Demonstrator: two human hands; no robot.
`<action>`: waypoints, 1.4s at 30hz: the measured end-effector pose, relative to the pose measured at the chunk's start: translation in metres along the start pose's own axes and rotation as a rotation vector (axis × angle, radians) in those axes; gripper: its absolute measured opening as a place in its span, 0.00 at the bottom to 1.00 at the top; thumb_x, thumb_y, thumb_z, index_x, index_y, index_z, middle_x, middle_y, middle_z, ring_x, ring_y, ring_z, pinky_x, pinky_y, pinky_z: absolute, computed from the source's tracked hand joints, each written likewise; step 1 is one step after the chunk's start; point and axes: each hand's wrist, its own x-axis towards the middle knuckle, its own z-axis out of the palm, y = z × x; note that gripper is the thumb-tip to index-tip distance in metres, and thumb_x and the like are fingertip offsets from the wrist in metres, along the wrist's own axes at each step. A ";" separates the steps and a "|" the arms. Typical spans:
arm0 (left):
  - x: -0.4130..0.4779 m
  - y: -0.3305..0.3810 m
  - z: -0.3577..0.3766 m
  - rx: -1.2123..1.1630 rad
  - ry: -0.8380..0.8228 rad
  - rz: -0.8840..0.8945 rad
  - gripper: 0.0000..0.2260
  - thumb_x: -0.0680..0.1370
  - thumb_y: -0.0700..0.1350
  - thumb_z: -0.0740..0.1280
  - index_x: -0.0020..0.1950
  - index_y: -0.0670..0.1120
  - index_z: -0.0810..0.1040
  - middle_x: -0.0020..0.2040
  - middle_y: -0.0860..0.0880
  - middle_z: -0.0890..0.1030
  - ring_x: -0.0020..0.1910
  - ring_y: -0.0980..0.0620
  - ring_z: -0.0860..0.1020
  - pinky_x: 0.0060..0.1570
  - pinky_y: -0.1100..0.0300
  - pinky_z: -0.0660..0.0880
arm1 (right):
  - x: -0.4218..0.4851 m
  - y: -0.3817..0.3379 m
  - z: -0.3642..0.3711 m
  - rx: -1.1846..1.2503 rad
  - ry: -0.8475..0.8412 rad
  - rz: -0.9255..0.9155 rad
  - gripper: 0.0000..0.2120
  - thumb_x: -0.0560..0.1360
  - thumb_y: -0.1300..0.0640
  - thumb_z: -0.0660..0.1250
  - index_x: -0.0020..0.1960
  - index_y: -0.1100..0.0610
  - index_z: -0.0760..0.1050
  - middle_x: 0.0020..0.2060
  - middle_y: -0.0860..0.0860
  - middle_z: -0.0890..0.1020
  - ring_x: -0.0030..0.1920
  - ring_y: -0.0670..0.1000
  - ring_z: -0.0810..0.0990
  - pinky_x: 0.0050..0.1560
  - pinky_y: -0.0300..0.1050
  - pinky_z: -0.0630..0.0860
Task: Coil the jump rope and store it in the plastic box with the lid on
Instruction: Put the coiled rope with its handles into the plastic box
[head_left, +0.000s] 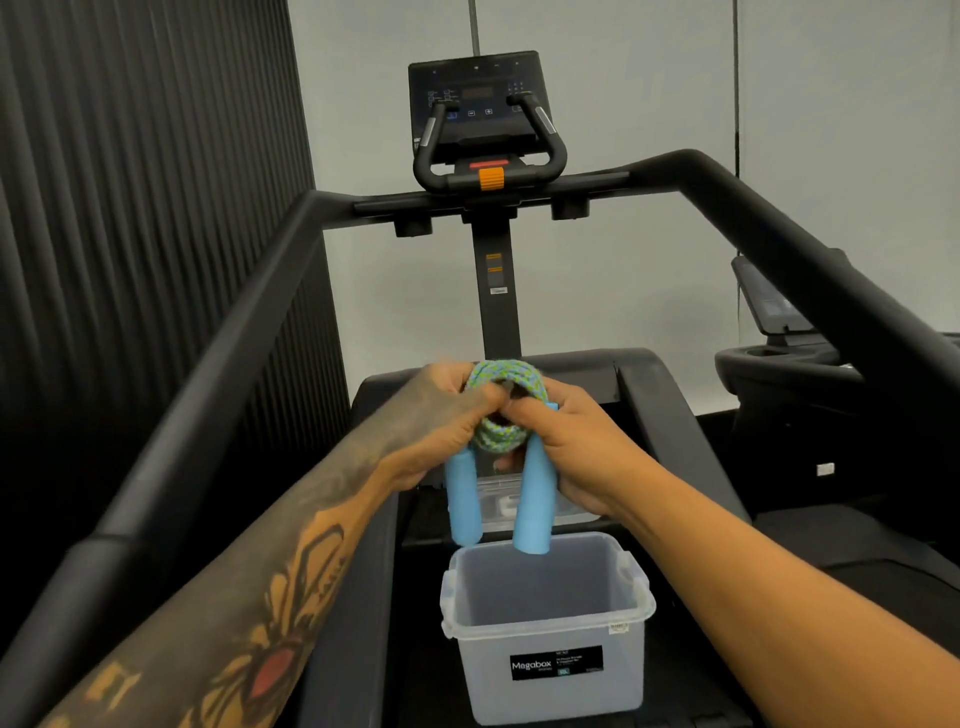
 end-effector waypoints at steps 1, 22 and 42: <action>-0.001 -0.005 0.003 0.016 0.023 0.012 0.06 0.76 0.43 0.66 0.48 0.42 0.82 0.42 0.42 0.83 0.42 0.46 0.79 0.48 0.46 0.76 | -0.001 0.000 0.001 0.032 0.014 0.011 0.09 0.78 0.66 0.63 0.48 0.57 0.80 0.38 0.54 0.82 0.37 0.52 0.80 0.33 0.44 0.78; 0.021 -0.001 0.033 -0.360 0.223 0.020 0.14 0.74 0.28 0.64 0.59 0.32 0.73 0.48 0.39 0.82 0.44 0.45 0.81 0.50 0.53 0.79 | 0.009 -0.012 -0.050 0.083 -0.052 0.075 0.06 0.78 0.61 0.65 0.54 0.61 0.76 0.35 0.53 0.76 0.29 0.47 0.72 0.29 0.41 0.73; 0.066 -0.087 0.046 -0.516 0.321 -0.253 0.13 0.72 0.29 0.66 0.56 0.27 0.75 0.40 0.35 0.80 0.39 0.42 0.81 0.51 0.41 0.79 | 0.043 0.071 -0.090 0.150 0.162 0.264 0.07 0.77 0.59 0.68 0.42 0.60 0.74 0.32 0.56 0.74 0.30 0.50 0.73 0.29 0.42 0.73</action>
